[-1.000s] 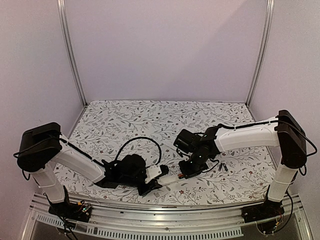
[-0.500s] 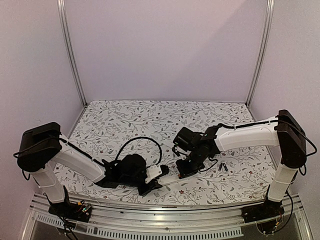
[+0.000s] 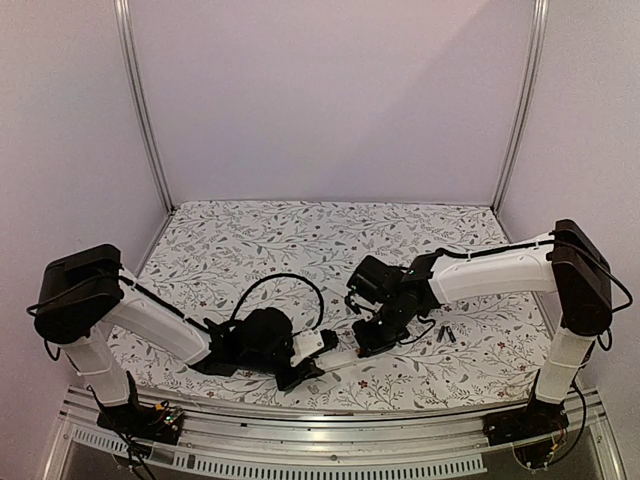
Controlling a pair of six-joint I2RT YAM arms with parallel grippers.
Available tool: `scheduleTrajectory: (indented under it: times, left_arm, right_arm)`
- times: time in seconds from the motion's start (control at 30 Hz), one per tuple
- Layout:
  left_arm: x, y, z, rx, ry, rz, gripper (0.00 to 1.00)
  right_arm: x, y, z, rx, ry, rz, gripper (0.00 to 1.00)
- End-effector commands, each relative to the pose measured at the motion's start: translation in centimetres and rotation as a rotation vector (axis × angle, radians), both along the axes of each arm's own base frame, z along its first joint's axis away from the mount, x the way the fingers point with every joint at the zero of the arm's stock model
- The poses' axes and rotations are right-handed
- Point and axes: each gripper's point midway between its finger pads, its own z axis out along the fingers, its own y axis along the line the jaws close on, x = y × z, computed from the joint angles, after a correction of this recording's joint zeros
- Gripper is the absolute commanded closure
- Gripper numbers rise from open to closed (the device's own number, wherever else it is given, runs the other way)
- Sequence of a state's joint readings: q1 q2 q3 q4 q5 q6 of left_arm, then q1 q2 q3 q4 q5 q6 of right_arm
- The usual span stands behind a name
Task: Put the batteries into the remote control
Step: Press the battery in the battery compartment.
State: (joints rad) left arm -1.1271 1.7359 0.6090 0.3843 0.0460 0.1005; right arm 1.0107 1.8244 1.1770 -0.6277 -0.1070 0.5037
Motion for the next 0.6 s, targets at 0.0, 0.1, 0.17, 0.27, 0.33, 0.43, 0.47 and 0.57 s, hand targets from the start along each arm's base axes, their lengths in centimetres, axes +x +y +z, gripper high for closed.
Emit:
scheduleTrajectory:
  times: [0.0, 0.1, 0.17, 0.27, 0.33, 0.43, 0.47, 0.57]
  left_arm:
    - [0.4, 0.4, -0.1, 0.019, 0.011, 0.009, 0.74]
    - [0.7, 0.2, 0.8, -0.001, 0.009, 0.020, 0.62]
    - [0.9, 0.2, 1.5, -0.014, 0.009, 0.025, 0.52]
    - [1.5, 0.4, 2.9, -0.036, -0.013, 0.045, 0.39]
    - [1.7, 0.6, 3.8, -0.045, -0.020, 0.050, 0.35]
    - [1.4, 0.5, 5.2, -0.070, -0.013, 0.031, 0.30]
    - [1.2, 0.5, 5.8, -0.080, -0.006, 0.022, 0.29]
    - [1.9, 0.8, 7.8, -0.130, -0.012, 0.050, 0.27]
  right_arm:
    - [0.2, -1.5, -1.1, -0.067, 0.003, -0.006, 1.00]
    - [1.1, 0.0, 1.0, -0.015, -0.029, 0.012, 0.99]
    - [1.8, 1.0, 2.5, 0.019, -0.055, 0.027, 0.98]
    - [2.6, 1.9, 4.4, 0.051, -0.089, 0.028, 0.97]
    - [3.1, 2.1, 5.4, 0.056, -0.109, 0.026, 0.97]
    - [4.1, 1.8, 6.4, 0.062, -0.138, 0.009, 0.96]
    - [4.6, 1.4, 6.7, 0.062, -0.147, -0.003, 0.95]
    - [6.7, 0.2, 7.8, 0.064, -0.188, -0.049, 0.89]
